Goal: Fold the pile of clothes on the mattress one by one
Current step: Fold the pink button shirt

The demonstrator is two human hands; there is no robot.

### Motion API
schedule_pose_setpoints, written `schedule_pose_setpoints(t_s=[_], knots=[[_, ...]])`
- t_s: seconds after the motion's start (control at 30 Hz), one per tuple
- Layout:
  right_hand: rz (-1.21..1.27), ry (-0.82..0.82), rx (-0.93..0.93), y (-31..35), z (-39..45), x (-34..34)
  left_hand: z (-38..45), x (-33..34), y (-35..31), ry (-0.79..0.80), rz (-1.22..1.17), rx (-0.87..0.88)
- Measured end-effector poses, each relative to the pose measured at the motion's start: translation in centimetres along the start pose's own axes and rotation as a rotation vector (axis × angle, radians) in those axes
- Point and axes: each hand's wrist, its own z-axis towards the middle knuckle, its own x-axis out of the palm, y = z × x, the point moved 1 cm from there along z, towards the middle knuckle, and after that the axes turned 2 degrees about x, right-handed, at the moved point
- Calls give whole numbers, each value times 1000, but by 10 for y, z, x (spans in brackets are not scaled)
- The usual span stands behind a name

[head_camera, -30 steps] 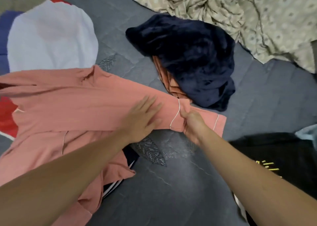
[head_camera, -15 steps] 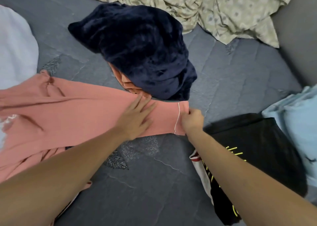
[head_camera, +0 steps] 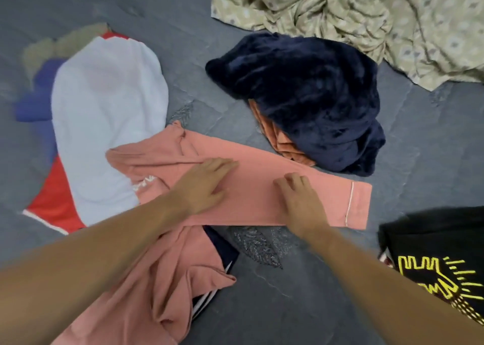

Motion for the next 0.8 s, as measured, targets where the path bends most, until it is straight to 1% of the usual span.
schedule_pose_setpoints(t_s=[0.13,0.27,0.33,0.4,0.5,0.57,0.63,0.67,0.7,0.8], knots=[[128,36,-15,71,36,3,-41,-33,59,-9,94,-44],[168,56,-90,133,68,9,-66,-73,98,-73,123,-115],[204,67,-82,157,81,6,-74,-91,120,-44,123,-158],[277,97,-70,176,96,2,-83,-109,143,24,-14,-230],[413,140,-44,197,119,-6,-96,-129,180,112,-357,-367],[463,149,-44,207,133,-8,-104,-135,199,164,-505,-413],[433,126,-78,213,143,-5,-104,-133,209,223,-498,-359],[417,102,-96,214,146,-4,-102,-129,211,226,-483,-324],[409,80,-109,215,150,-2,-99,-123,212,201,-486,-297],[442,38,-126,218,157,0,-88,-110,207,61,-538,-216]])
